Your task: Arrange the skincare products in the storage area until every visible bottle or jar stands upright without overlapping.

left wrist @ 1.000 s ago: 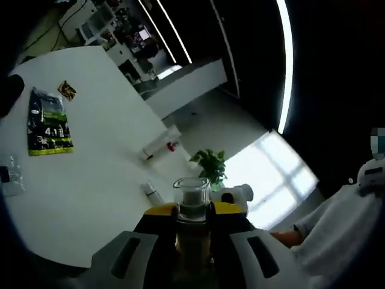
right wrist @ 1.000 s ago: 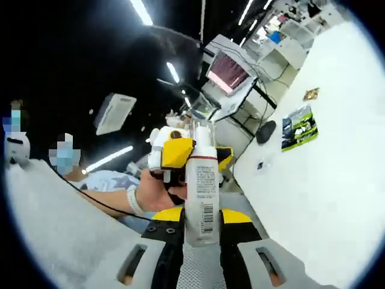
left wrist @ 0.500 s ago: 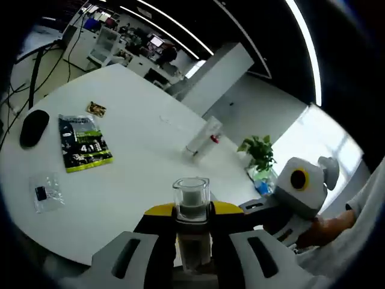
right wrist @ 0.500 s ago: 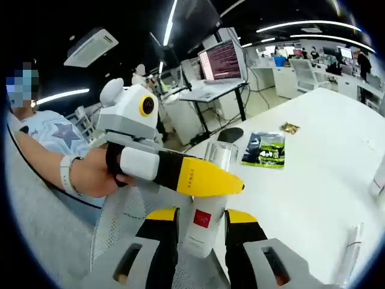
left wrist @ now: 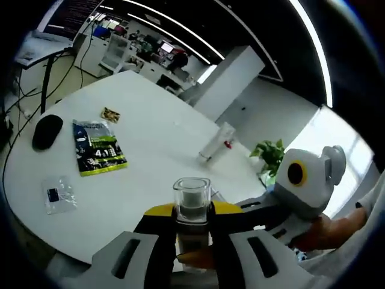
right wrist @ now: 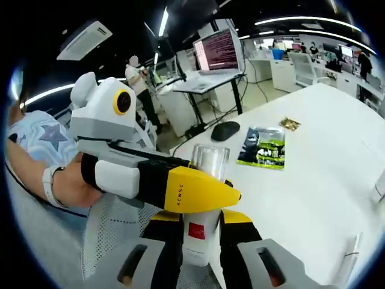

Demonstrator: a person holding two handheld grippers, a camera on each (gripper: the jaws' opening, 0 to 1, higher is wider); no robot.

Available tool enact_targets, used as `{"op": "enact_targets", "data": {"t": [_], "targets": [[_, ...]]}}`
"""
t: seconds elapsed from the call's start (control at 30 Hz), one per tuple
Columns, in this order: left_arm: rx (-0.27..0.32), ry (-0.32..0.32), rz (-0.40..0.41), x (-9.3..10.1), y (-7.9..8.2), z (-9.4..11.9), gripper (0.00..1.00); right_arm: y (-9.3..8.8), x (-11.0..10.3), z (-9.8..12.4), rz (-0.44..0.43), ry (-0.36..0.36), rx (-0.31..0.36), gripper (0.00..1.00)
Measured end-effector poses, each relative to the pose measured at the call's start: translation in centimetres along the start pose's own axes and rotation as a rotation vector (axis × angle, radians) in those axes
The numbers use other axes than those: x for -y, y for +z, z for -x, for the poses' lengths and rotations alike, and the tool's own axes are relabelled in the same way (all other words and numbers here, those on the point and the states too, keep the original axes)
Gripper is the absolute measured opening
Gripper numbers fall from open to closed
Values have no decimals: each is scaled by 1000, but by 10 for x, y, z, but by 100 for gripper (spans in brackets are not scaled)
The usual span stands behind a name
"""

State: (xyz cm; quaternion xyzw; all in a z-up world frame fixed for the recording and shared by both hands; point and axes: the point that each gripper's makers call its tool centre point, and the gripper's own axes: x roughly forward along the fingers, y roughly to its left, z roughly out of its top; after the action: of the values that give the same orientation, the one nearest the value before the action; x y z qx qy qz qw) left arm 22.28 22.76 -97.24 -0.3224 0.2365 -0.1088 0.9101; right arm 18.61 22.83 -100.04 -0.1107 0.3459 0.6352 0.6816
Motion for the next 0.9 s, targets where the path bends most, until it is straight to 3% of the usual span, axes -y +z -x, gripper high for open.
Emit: {"op": "enact_targets", "data": {"t": [0.2,0.4,0.67,0.8,0.9], "targets": [[31,-42,-92,10,4,2,16,3,0,5,76,4,10,13],[49,-59,-121,13,7,3,17,6,1,7,90,15,21,13],[-11,-81,-217,17,-6,1,17,-5,6,10,129,-3,6,12],[-25,-73,-291,18,-11,0,18,-11,10,13,146,-22,-3,13],[-49,-64,-394,18,-18,-3,19,-20,14,14,153,-35,-13,13]]}}
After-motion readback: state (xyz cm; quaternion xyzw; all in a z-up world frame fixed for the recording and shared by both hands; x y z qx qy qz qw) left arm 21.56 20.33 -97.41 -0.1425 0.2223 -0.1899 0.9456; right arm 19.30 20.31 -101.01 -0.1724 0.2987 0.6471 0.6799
